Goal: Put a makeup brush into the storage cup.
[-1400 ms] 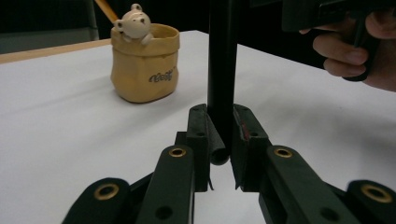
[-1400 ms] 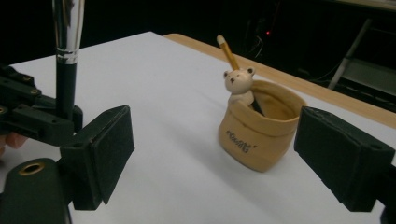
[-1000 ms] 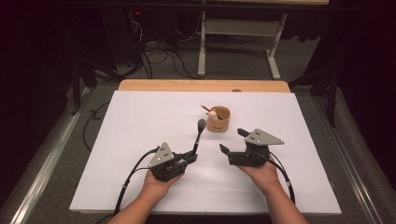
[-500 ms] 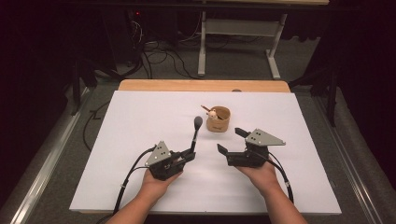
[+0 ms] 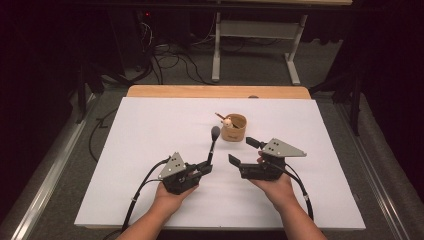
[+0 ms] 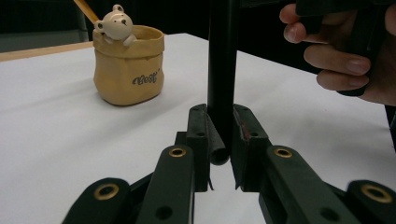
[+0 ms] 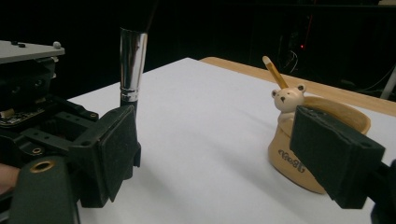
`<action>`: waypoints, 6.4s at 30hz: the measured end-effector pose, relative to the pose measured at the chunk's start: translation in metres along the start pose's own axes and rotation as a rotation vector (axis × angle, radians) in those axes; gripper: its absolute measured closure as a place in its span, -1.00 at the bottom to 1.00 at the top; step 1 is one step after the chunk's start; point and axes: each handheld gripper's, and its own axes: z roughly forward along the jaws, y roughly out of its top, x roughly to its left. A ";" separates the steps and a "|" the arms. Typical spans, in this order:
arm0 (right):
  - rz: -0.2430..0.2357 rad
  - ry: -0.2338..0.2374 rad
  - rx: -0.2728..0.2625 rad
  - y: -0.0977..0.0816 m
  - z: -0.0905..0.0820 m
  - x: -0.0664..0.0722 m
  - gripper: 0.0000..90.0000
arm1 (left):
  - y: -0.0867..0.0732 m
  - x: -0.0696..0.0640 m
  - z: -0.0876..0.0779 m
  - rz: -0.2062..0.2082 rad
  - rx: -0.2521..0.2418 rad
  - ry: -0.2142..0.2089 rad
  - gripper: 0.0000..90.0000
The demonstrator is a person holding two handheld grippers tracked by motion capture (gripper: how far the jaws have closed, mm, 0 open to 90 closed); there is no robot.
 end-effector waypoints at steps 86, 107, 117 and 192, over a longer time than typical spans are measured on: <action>0.143 0.172 -0.063 -0.009 0.017 0.024 0.76 | -0.003 -0.017 0.014 0.010 0.039 -0.054 0.75; 0.106 0.155 -0.062 -0.009 0.015 0.024 0.77 | 0.002 -0.014 0.007 0.026 0.041 -0.003 0.34; 0.092 0.110 -0.064 -0.011 0.010 0.019 0.77 | 0.004 -0.008 0.000 0.054 0.070 0.097 -0.09; 0.059 -0.255 -0.133 -0.013 -0.045 -0.056 0.77 | 0.005 0.022 -0.015 -0.013 0.099 0.188 -1.00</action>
